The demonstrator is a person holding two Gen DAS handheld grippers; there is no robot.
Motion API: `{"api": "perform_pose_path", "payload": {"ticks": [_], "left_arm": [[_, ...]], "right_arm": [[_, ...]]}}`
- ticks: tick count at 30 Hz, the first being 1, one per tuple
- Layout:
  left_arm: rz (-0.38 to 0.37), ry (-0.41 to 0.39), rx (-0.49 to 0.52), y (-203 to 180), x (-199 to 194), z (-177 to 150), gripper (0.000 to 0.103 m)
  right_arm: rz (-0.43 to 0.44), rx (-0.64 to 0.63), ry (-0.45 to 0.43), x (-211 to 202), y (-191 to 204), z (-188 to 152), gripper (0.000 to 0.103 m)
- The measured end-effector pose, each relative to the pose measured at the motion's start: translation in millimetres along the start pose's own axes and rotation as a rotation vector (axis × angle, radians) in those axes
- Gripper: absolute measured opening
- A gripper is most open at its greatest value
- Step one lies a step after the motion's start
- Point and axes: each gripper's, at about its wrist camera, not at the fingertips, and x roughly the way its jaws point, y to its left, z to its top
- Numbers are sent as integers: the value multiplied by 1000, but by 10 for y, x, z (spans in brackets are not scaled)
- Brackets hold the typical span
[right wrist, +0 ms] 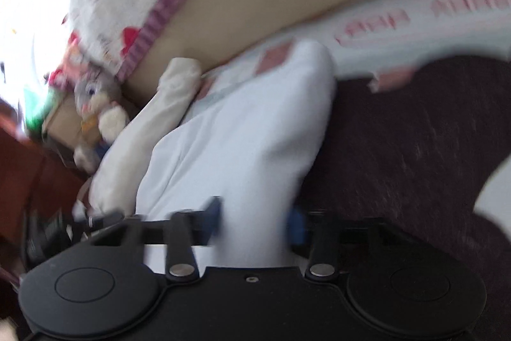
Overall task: Fold clothes
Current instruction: 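Pinch the folded shirt end with the left gripper while the right gripper pinches beside it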
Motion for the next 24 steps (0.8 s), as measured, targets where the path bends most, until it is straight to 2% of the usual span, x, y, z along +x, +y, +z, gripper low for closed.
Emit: {"api": "perform_pose_path", "payload": {"ticks": [1,2,4,5,7,10,12,14,16,17,20,21,23,24], "left_arm": [[45,4,53,-96,30,2,67],[140,-13,142,-230,41,-25,26],[282,-48,319,-523,94,-146,23],[299,-67,373,-641,85,-204,22],[313,-95,467,-871,54,-298,21],[330,-72,530,-996,154,-352,21],[341,-56,572,-1079,221,-388,21],[352,-40,614,-1162,287,-424,22],[366,-23,611,-1142,335,-449,25],[372,-15,591,-1091,347,-455,26],[335,26,510,-980,292,-369,33],[324,45,482,-941,275,-336,41],[310,101,411,-836,298,-272,50],[296,115,361,-779,301,-239,51]], "right_arm": [[9,-19,-18,-29,57,0,31],[18,-38,-36,-59,116,1,30],[26,-92,-51,-143,289,38,29],[10,-128,-59,-187,386,54,29],[-20,-191,-91,-274,515,77,29],[-107,-268,-152,-370,547,97,29],[-208,-318,-128,-333,462,107,30],[-299,-362,-43,-204,340,84,34],[-307,-299,-23,-219,218,83,43],[-309,-266,-12,-229,157,85,43],[-245,-115,40,-334,-31,143,54],[-230,-67,55,-355,-107,146,61],[-165,77,81,-342,-330,128,64],[-108,143,79,-333,-411,106,64]]}}
